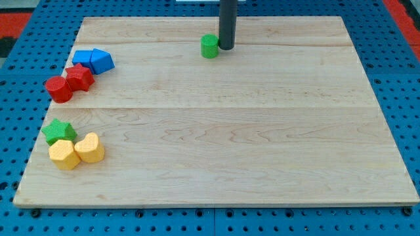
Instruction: Move the green circle to the top of the heart
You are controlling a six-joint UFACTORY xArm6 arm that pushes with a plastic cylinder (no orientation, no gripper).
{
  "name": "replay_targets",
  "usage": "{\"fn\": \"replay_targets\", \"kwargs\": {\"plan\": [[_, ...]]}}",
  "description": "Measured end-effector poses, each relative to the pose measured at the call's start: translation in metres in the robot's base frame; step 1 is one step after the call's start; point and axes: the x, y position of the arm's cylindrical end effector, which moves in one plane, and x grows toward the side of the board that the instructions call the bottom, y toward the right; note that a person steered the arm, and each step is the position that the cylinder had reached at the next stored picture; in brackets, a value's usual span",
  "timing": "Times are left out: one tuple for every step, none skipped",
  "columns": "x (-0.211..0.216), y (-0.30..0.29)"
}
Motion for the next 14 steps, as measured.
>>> {"fn": "replay_targets", "kwargs": {"plan": [[-0.004,0.0],[-0.009,-0.006],[-0.013,-0.018],[-0.044,-0.007],[-0.045,-0.017],[-0.026,-0.055],[-0.004,-0.08],[-0.009,-0.053],[0.029,-0.05],[0.068,-0.056],[0.094,-0.108],[0.114,-0.165],[0.137,-0.198],[0.122,-0.191]]}}
